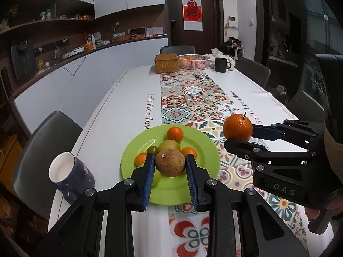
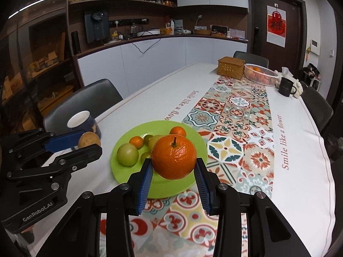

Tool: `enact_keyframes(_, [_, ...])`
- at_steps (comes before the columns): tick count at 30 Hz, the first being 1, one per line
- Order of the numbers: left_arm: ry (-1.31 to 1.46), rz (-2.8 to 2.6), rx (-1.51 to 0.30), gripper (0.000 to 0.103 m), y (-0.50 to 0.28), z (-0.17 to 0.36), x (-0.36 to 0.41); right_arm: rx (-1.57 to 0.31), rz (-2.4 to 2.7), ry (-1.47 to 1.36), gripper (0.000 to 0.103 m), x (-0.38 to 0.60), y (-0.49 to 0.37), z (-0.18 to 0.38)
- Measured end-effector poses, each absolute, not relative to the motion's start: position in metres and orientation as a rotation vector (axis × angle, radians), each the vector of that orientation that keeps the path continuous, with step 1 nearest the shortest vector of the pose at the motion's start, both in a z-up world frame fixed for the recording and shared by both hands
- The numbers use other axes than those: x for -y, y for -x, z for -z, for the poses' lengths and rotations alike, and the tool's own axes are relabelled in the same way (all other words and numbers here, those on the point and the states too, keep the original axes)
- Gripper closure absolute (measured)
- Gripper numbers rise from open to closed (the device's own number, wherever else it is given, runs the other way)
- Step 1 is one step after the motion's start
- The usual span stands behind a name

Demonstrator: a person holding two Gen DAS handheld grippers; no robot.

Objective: Organize fruits
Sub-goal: 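Carry the kiwi and orange onto the green plate and open both tools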

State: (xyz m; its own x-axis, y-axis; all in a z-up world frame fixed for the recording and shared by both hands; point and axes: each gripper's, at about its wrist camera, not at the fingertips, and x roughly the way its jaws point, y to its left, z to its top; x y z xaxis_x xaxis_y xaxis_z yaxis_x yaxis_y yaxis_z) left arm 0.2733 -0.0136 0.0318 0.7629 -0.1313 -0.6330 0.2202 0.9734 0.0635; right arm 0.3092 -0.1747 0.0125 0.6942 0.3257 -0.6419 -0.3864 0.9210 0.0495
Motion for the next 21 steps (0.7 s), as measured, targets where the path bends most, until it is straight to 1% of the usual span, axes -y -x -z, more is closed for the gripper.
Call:
enact_keyframes(11, [-0.122,0.194,-0.738,0.074,-0.324,-0.003,0.006,-0.761,-0.379,0.1,0.062,0.16,-0.358,0.009])
enact_keyframes(21, [-0.12,0.206,-0.816,0.074,-0.353,0.03,0.005,-0.851,-0.369,0.113,0.062,0.15,-0.395,0.044])
